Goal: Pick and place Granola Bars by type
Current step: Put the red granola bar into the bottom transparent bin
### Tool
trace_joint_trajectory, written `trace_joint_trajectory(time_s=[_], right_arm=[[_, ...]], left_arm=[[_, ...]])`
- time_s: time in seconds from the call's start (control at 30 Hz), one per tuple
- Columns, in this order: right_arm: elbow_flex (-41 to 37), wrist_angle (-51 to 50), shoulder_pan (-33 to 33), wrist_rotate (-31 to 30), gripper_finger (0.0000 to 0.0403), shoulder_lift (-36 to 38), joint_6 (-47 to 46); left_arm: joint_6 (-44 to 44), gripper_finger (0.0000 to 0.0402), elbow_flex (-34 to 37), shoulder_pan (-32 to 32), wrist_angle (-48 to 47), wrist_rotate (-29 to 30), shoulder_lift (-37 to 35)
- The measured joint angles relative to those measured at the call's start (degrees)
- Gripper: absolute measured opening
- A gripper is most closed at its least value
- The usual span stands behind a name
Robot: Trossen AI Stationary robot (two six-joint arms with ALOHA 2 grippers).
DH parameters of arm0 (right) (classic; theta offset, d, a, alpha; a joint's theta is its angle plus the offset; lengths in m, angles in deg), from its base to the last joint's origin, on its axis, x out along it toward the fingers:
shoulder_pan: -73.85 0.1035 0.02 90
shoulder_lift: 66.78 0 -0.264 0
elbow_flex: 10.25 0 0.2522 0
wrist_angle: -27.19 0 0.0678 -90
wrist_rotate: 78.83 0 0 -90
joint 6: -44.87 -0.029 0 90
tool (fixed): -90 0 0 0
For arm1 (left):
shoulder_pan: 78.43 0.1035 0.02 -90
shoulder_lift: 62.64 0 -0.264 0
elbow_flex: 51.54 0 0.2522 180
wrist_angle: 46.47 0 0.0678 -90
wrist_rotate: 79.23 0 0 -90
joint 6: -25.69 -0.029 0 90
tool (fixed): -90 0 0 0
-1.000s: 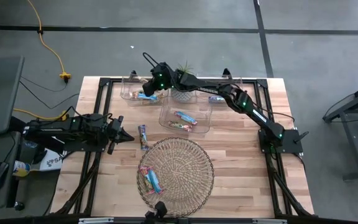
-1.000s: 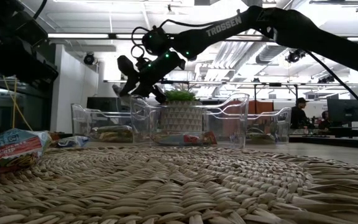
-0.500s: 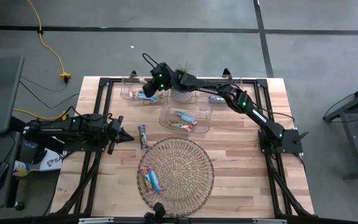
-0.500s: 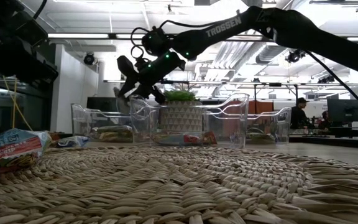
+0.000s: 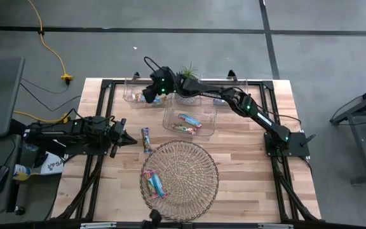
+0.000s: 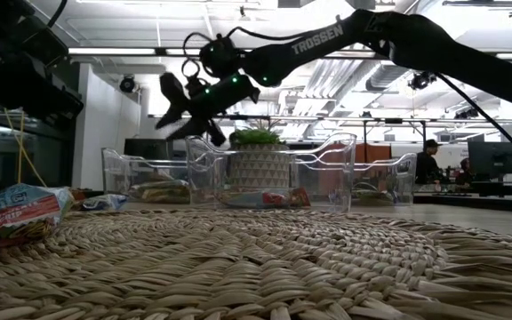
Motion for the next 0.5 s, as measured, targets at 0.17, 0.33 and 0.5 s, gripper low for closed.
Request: trace_joint_trajectory(time_s=[0.17, 0.33, 0.5], right_arm=[[0.2, 7.2, 1.1, 0.2, 0.0159, 0.4, 3.8], [2.2, 8.9, 2.2, 1.2, 0.0159, 1.8, 7.6], [2.8, 12.2, 3.6, 1.5, 0.0159, 3.5, 7.9]], left_arm=[[0.0, 0.0001, 0.0, 0.0, 0.0, 0.0, 0.0], [0.0, 0.0001, 0.0, 0.0, 0.0, 0.0, 0.0], [0.0, 0.0001, 0.0, 0.0, 0.0, 0.0, 0.0]])
